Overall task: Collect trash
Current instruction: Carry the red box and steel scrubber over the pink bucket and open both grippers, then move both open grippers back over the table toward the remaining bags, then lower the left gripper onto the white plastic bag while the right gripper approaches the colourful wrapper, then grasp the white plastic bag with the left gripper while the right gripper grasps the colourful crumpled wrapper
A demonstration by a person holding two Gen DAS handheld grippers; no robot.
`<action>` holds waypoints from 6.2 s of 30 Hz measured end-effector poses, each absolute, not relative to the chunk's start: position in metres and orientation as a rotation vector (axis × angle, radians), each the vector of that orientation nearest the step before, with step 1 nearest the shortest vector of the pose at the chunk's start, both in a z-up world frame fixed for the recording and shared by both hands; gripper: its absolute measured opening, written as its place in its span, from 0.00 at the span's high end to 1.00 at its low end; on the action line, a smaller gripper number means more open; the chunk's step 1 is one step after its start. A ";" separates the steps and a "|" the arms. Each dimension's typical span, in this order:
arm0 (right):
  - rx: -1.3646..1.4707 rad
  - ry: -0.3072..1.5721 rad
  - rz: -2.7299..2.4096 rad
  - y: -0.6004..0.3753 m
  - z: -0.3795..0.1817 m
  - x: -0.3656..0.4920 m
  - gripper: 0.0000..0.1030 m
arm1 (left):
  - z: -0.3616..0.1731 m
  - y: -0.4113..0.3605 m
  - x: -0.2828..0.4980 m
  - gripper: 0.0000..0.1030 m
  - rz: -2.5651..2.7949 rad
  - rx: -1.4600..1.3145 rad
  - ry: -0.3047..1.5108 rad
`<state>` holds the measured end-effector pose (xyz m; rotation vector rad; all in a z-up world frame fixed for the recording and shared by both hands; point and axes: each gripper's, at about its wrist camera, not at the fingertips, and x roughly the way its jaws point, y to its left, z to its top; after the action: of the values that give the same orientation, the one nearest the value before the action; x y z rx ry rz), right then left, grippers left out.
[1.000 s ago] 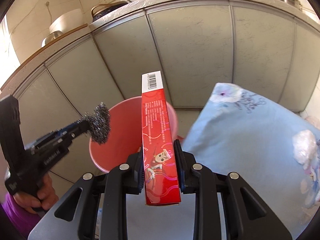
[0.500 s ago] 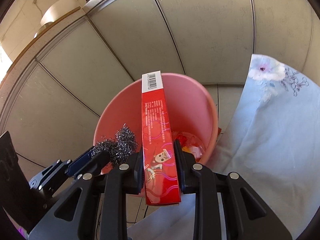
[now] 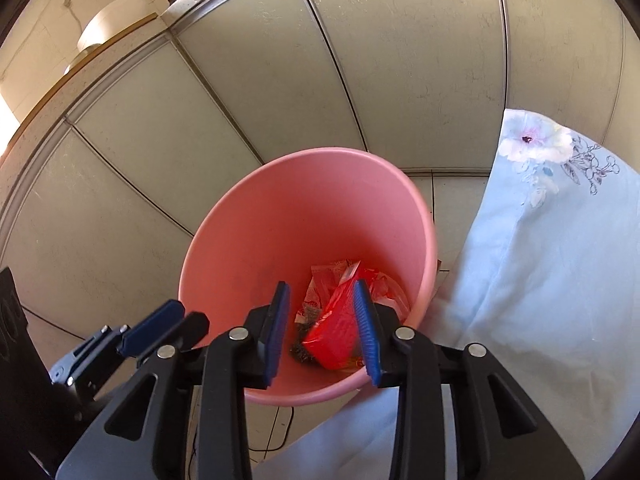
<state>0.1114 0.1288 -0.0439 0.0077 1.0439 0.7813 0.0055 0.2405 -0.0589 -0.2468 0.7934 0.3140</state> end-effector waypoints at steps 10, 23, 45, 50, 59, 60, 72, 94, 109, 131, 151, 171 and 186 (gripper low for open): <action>-0.052 0.943 0.793 0.097 -0.024 0.089 0.67 | -0.042 0.230 -0.002 0.53 0.288 -0.239 0.752; -0.081 0.847 0.727 0.017 -0.006 0.051 0.67 | -0.018 0.193 -0.007 0.53 0.211 -0.209 0.717; -0.022 0.762 0.440 -0.128 -0.007 -0.004 0.61 | -0.013 0.076 0.003 0.53 -0.012 -0.126 0.740; 0.011 0.753 0.393 -0.150 -0.008 -0.010 0.61 | -0.014 0.055 0.006 0.53 -0.057 -0.128 0.759; 0.058 0.761 0.352 -0.173 -0.014 -0.015 0.61 | -0.017 0.033 0.003 0.53 -0.091 -0.106 0.773; 0.058 0.759 0.351 -0.174 -0.014 -0.016 0.61 | -0.017 0.032 0.003 0.53 -0.092 -0.110 0.776; 0.096 0.733 0.301 -0.204 -0.013 -0.022 0.61 | -0.016 0.010 0.010 0.53 -0.114 -0.099 0.799; 0.139 0.763 0.201 -0.248 -0.035 0.018 0.61 | -0.022 -0.063 0.090 0.53 -0.220 0.002 0.829; 0.114 0.780 0.161 -0.258 -0.039 0.037 0.61 | -0.039 -0.079 0.129 0.53 -0.225 0.001 0.860; 0.109 0.805 0.176 -0.253 -0.045 0.044 0.61 | -0.033 -0.091 0.157 0.53 -0.234 0.004 0.832; 0.136 0.813 0.183 -0.257 -0.048 0.047 0.61 | -0.020 -0.095 0.182 0.53 -0.241 -0.013 0.793; 0.144 0.829 0.173 -0.258 -0.053 0.046 0.61 | -0.027 -0.098 0.216 0.52 -0.266 -0.089 0.847; 0.211 0.763 0.167 -0.290 -0.031 0.055 0.61 | -0.071 -0.098 0.232 0.50 -0.202 -0.095 0.930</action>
<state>0.0550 -0.2898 -0.0312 0.2109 0.7631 0.1667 0.2320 -0.0977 -0.0714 -0.0946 0.9304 -0.2023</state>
